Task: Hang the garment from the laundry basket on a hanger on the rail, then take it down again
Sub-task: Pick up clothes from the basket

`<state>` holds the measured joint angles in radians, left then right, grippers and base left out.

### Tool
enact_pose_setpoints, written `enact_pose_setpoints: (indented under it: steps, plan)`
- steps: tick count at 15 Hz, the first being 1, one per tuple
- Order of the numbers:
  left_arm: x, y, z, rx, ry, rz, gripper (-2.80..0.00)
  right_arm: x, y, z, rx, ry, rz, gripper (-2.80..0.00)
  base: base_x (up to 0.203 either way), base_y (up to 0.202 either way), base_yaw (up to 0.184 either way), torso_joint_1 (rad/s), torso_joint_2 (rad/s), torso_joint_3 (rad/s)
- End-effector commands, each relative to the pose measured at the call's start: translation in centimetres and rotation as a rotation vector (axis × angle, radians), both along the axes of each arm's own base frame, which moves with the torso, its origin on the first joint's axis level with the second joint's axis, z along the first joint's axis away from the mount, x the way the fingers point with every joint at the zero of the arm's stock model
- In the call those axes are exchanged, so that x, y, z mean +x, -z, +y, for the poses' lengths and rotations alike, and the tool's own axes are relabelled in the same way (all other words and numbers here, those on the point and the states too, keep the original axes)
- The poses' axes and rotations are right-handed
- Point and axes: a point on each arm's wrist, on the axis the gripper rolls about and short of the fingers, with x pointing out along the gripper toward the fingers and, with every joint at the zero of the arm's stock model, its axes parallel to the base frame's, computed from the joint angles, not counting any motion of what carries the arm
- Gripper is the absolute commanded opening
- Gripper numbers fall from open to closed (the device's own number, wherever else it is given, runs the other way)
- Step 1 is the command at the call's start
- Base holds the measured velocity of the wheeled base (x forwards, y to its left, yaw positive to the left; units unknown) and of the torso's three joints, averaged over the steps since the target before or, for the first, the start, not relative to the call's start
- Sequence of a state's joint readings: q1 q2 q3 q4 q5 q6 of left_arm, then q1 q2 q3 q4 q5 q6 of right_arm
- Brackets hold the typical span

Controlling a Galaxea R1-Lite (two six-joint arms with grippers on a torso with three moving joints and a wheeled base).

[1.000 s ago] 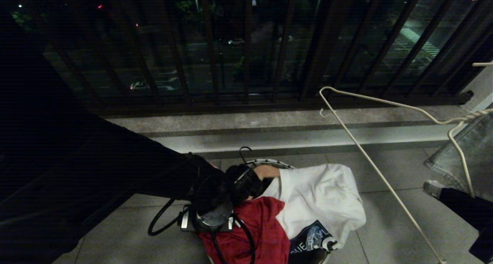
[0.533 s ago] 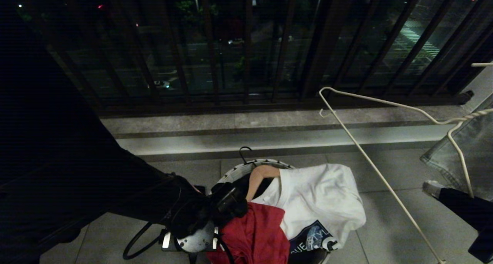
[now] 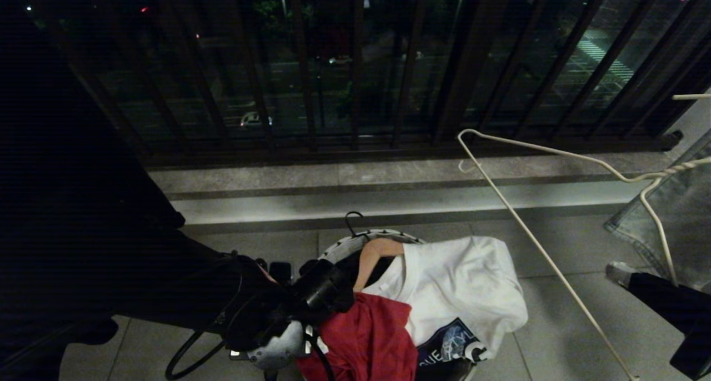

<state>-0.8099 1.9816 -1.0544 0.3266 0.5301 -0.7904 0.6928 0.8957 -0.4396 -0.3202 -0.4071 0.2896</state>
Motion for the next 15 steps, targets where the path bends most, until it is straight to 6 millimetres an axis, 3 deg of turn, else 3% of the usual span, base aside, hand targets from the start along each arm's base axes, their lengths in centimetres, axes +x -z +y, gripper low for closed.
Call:
enact_pose_setpoints:
  steps: [1,6,12,15]
  plan:
    - [-1.1,-2.2,-0.6,-0.072,0.043,-0.034,0.0,0.0,0.0,0.0,0.002,0.002,0.0,-2.8,0.0,0.0,0.0,0.0,0.0,0.0]
    - [-2.1,-3.3,-1.1,-0.103,0.079,-0.054,0.0,0.1,0.1,0.1,-0.001,0.002,0.004,-2.8,0.0,0.0,0.0,0.0,0.0,0.0]
    - [-0.2,-2.6,-3.5,-0.123,0.116,-0.032,0.0,0.2,0.2,0.2,0.002,0.002,0.0,-2.8,0.0,0.0,0.0,0.0,0.0,0.0]
    - [0.1,-2.2,-3.7,-0.095,0.149,-0.02,0.0,0.5,0.4,0.4,0.003,0.001,-0.01,-2.8,0.0,0.0,0.0,0.0,0.0,0.0]
